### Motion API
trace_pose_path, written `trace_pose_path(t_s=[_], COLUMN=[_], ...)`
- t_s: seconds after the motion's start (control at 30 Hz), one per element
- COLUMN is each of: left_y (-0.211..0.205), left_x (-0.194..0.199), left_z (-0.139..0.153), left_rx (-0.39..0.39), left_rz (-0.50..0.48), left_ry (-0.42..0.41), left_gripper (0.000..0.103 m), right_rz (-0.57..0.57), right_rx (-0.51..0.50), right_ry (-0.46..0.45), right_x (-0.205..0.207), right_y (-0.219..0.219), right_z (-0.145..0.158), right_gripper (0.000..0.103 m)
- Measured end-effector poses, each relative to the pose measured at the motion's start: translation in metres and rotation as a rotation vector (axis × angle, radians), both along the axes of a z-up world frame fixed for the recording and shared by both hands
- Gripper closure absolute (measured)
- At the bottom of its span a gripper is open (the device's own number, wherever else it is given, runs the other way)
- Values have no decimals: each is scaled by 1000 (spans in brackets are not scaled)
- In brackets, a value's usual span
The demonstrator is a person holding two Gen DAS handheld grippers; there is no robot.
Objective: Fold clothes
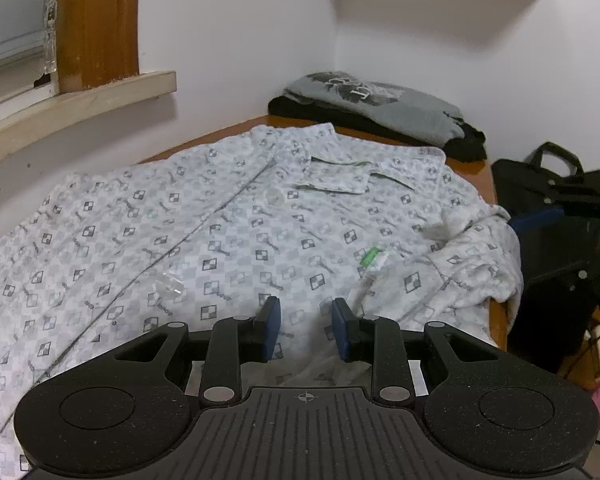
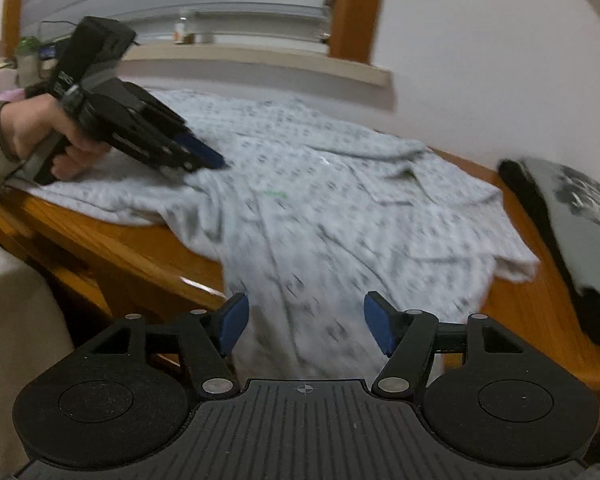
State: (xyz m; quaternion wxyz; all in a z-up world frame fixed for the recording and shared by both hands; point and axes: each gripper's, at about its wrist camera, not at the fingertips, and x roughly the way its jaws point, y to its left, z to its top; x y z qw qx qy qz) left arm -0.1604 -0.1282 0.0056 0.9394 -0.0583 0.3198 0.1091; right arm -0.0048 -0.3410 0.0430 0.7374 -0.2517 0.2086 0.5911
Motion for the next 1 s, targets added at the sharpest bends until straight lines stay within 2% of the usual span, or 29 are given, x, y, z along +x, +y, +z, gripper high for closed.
trace_pose_path(t_s=[0.17,0.33,0.4,0.43,0.47,0.5,0.57,0.87,0.93,1.0], left_y=[0,3,5,6,6,5,4,2,1,2], left_x=[-1,-2,-3,-4,-3,-3,-3,-2,-2,-2], left_z=[1,1,1,1,1,1,1,1,1,1], left_rx=[3,-18,-33,-37,-37,-33,-26,-13,-8,-9], left_rz=[3,3,4,5,5,5,5,7,7,7], left_ry=[-2,-9,-15,-16,-16,-15,-13,-10,-9,-10], left_gripper=[72,72,72,72,72,72,72,72,72,72], right_rz=[-82,-134,-117,-115,-115,-114,-114,-110,-111,-134], right_rx=[-1,-1,0,14,30,47,79,226,258,270], right_ry=[6,28,45,33,17,0,-33,-182,-250,-278], right_x=[14,29,31,31,31,31,30,26,27,31], right_y=[-16,-22,-20,-19,-18,-17,-15,-4,14,36], right_z=[-12,-23,-24,-20,-14,-9,3,53,65,62], right_gripper=[36,37,56,61,78,86,94,96,96,96])
